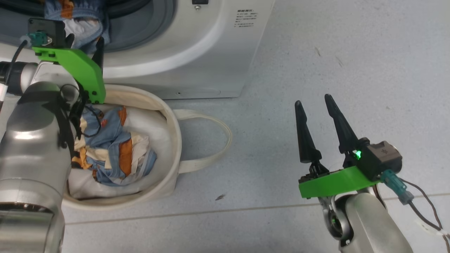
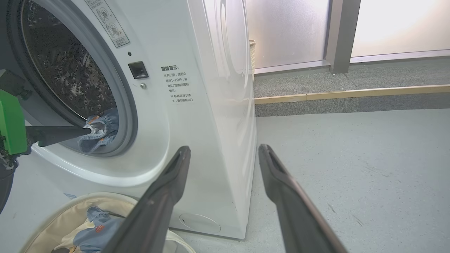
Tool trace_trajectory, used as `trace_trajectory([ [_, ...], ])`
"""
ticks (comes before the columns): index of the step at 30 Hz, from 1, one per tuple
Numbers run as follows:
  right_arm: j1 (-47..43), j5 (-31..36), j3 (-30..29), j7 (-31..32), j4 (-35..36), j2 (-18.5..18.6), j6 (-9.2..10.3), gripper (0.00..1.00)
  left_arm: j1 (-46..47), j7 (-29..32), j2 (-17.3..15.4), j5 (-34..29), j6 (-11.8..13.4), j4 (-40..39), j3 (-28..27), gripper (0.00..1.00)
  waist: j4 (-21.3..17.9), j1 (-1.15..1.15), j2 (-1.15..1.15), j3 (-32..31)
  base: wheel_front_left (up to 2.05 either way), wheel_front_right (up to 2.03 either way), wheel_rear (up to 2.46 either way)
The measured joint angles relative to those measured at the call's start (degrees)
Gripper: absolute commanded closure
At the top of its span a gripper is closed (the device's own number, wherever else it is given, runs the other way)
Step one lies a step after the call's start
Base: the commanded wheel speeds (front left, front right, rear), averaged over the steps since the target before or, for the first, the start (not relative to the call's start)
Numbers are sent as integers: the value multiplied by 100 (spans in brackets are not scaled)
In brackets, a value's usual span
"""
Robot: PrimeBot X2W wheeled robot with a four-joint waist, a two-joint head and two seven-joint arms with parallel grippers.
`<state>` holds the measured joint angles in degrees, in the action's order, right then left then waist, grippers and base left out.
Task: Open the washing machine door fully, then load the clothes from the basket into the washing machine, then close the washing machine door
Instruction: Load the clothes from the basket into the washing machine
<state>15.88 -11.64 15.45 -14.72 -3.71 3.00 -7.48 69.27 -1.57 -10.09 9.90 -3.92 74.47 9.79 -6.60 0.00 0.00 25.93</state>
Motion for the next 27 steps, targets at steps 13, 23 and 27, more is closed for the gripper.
trace_trajectory([
  [13,-261,-163,67,0,-166,0,0,0,-1089,-1180,254,86,297,-153,91,0,137,-1,0,-664,0,0,0],
  [23,-683,-178,68,0,-303,0,0,0,-3238,-1271,531,501,552,-1628,-300,0,357,-1,0,-1437,0,0,0],
  [27,-775,-208,70,0,-322,0,0,0,-4048,-1273,533,388,779,-2473,-326,0,426,-1,0,-1657,0,0,0],
])
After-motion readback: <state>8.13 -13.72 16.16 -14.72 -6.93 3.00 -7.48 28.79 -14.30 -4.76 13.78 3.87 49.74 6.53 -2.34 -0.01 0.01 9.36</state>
